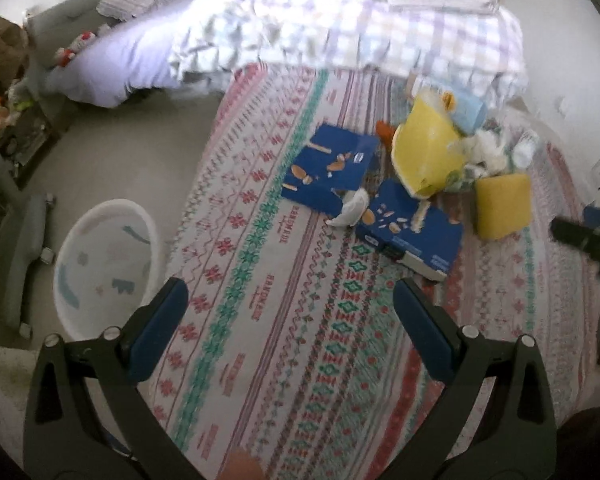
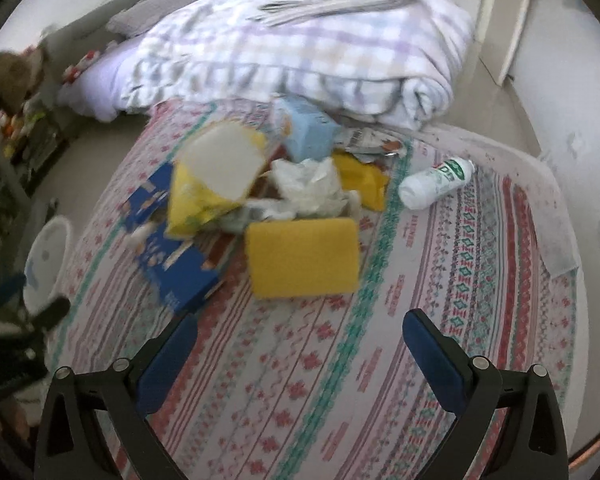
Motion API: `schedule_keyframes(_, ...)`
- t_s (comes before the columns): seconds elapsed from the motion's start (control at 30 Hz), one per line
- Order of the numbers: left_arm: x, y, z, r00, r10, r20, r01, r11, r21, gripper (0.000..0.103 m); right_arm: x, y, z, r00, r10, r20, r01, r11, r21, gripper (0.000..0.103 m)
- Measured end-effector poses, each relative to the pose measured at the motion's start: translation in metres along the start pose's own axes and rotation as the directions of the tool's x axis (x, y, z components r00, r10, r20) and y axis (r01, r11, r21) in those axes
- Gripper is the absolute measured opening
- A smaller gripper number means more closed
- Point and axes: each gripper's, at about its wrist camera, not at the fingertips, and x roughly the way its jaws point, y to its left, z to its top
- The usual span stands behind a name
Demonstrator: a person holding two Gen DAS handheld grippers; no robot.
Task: Collect trash
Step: 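Grasp the blue cracker box with the left tool while the right tool grasps the yellow sponge, then release the blue box into the white bin with the left tool while the right tool carries the sponge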
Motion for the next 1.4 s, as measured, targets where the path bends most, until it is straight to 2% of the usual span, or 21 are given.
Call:
schedule_keyframes(0.1, 0.017, 0.002, 0.01, 0.999, -0.007, -0.044, 0.005, 0.999, -0.044, 0.102, 0.015, -0.013, 0.011, 0.999, 0.036, -0.028, -0.034, 0.998, 0.056, 0.097)
schedule_keyframes(0.2, 0.028, 0.007, 0.022, 0.997, -0.048, -0.059, 0.042, 0.994, -0.102, 0.102, 0.031, -0.023, 0.019, 0.995, 0.077, -0.056, -0.07, 0.991, 0.115, 0.097)
schedule_keyframes(0.33, 0.042, 0.013, 0.039, 0.994, -0.103, -0.045, 0.093, 0.977, -0.191, 0.102, 0.048, -0.031, 0.027, 0.993, 0.094, -0.073, -0.077, 0.976, 0.205, 0.097)
schedule_keyframes(0.43, 0.052, 0.013, 0.051, 0.993, -0.117, -0.023, 0.109, 0.968, -0.226, 0.102, 0.058, -0.036, 0.031, 0.992, 0.109, -0.07, -0.085, 0.956, 0.281, 0.097)
schedule_keyframes(0.53, 0.064, 0.008, 0.062, 0.992, -0.127, 0.0, 0.124, 0.97, -0.209, 0.101, 0.068, -0.036, 0.037, 0.992, 0.108, -0.071, -0.078, 0.939, 0.334, 0.097)
schedule_keyframes(0.8, 0.091, -0.006, 0.078, 0.986, -0.159, 0.039, 0.161, 0.985, -0.06, 0.1, 0.098, -0.04, 0.044, 0.987, 0.13, -0.094, -0.079, 0.903, 0.422, 0.097)
schedule_keyframes(0.87, 0.098, -0.008, 0.079, 0.984, -0.177, 0.03, 0.178, 0.984, -0.026, 0.093, 0.102, -0.04, 0.044, 0.985, 0.142, -0.093, -0.089, 0.897, 0.433, 0.096)
schedule_keyframes(0.9, 0.1, -0.008, 0.08, 0.983, -0.185, 0.022, 0.185, 0.983, -0.019, 0.089, 0.105, -0.04, 0.045, 0.984, 0.153, -0.091, -0.098, 0.892, 0.441, 0.088)
schedule_keyframes(0.93, 0.102, -0.007, 0.08, 0.982, -0.187, 0.016, 0.187, 0.982, -0.019, 0.079, 0.107, -0.04, 0.045, 0.981, 0.17, -0.089, -0.113, 0.888, 0.446, 0.082)
schedule_keyframes(0.97, 0.105, -0.006, 0.078, 0.981, -0.191, 0.006, 0.192, 0.981, -0.024, 0.075, 0.109, -0.04, 0.044, 0.976, 0.198, -0.09, -0.137, 0.882, 0.452, 0.077)
schedule_keyframes(1.03, 0.104, -0.003, 0.076, 0.978, -0.207, 0.018, 0.207, 0.977, -0.042, 0.074, 0.109, -0.04, 0.044, 0.976, 0.199, -0.088, -0.141, 0.887, 0.439, 0.073)
schedule_keyframes(1.07, 0.104, -0.001, 0.075, 0.976, -0.219, 0.015, 0.22, 0.974, -0.054, 0.071, 0.107, -0.04, 0.044, 0.976, 0.202, -0.085, -0.147, 0.891, 0.43, 0.071)
schedule_keyframes(1.13, 0.102, 0.0, 0.073, 0.971, -0.238, 0.015, 0.239, 0.969, -0.066, 0.069, 0.102, -0.04, 0.041, 0.975, 0.208, -0.08, -0.156, 0.893, 0.422, 0.068)
schedule_keyframes(1.27, 0.092, 0.001, 0.068, 0.973, -0.23, 0.022, 0.231, 0.971, -0.053, 0.068, 0.088, -0.041, 0.038, 0.967, 0.249, -0.056, -0.203, 0.882, 0.424, 0.066)
schedule_keyframes(1.4, 0.077, 0.005, 0.066, 0.975, -0.221, 0.03, 0.223, 0.974, -0.052, 0.067, 0.066, -0.034, 0.041, 0.974, 0.226, -0.029, -0.199, 0.906, 0.374, 0.066)
